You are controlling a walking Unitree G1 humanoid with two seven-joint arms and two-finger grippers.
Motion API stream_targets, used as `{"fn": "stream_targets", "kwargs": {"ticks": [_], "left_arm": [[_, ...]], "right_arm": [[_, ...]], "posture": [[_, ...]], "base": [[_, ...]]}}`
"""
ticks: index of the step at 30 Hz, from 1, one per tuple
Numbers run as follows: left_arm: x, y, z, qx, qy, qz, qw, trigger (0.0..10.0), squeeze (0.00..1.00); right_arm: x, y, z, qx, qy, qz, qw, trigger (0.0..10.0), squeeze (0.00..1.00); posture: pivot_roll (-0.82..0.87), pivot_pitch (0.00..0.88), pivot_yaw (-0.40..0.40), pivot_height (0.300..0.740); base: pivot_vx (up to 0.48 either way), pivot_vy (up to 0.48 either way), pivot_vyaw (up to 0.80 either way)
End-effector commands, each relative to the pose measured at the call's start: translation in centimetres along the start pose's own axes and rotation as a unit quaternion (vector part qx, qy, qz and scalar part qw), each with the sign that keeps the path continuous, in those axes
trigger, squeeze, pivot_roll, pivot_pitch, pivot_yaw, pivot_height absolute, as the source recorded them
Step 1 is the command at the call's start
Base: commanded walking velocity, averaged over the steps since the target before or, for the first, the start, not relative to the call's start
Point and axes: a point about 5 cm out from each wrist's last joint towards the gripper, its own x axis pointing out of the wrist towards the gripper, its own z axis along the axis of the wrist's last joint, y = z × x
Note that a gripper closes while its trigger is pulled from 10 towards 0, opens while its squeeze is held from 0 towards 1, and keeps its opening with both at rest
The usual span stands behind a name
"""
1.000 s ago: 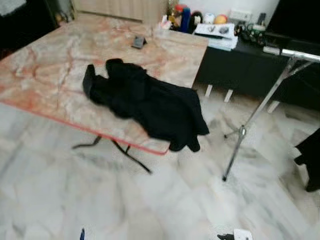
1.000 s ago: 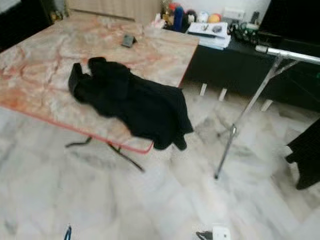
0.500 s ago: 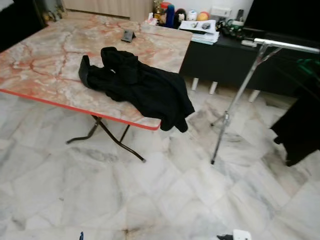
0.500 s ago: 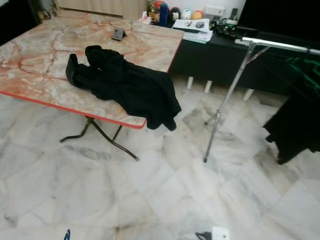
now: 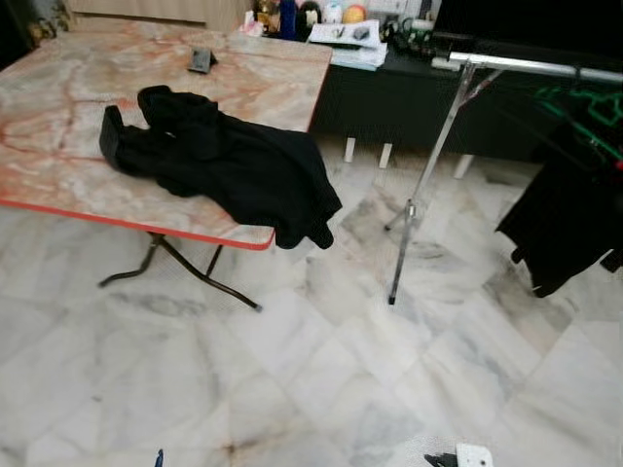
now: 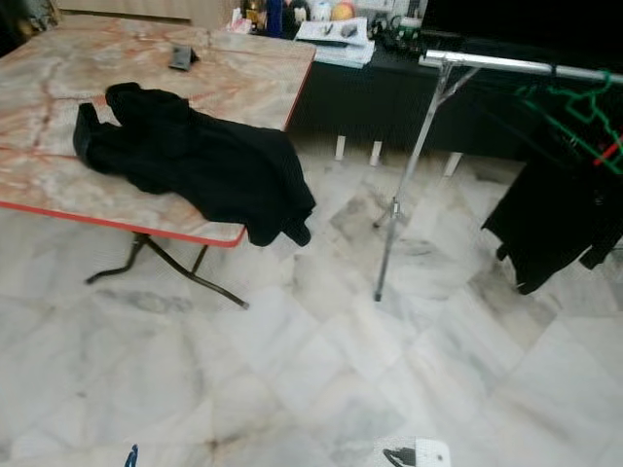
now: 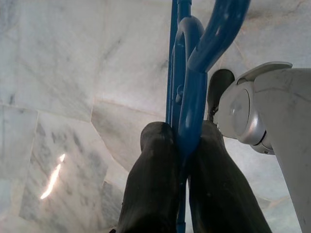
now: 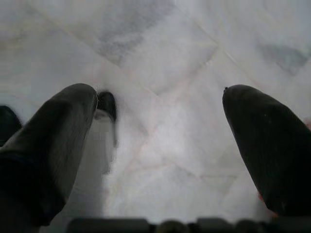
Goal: Hang hanger
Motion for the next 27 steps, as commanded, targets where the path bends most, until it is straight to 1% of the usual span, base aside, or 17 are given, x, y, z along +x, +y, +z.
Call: {"fn": "stream_targets", "kwargs": {"ticks": [1,8,13,21,27], "left_arm": [[-0.60,-2.47,-1.61,0.006,0.030,-0.043,0.999,10.0,0.00],[-0.58,-2.42,-1.54,0.008,0.028,-0.044,0.999,10.0,0.00],[-0.54,-2.36,-1.45,0.008,0.026,-0.044,0.999,10.0,0.00],[-0.53,-2.33,-1.43,0.005,0.026,-0.042,0.999,10.0,0.00],[-0.53,-2.29,-1.43,0.001,0.026,-0.039,0.999,10.0,0.00]], "right_arm": [[-0.12,-0.80,-0.65,0.004,0.007,-0.013,1.000,10.0,0.00],[-0.12,-0.74,-0.61,0.007,0.006,-0.012,1.000,10.0,0.00],[-0.12,-0.61,-0.72,0.019,0.009,-0.014,1.000,10.0,0.00],[-0.14,-0.99,-0.71,0.032,0.007,-0.022,0.999,10.0,0.00],[-0.13,-1.02,-0.65,0.034,0.007,-0.023,0.999,10.0,0.00]], "posture": [[0.03,0.176,-0.079,0.740],[0.04,0.168,-0.074,0.740],[0.04,0.173,-0.072,0.740],[0.04,0.185,-0.073,0.740],[0.04,0.189,-0.074,0.740]], "base": [[0.000,-0.371,0.00],[0.000,-0.378,0.00],[0.000,-0.392,0.00],[0.000,-0.370,-0.78],[0.000,0.000,-0.76]]}}
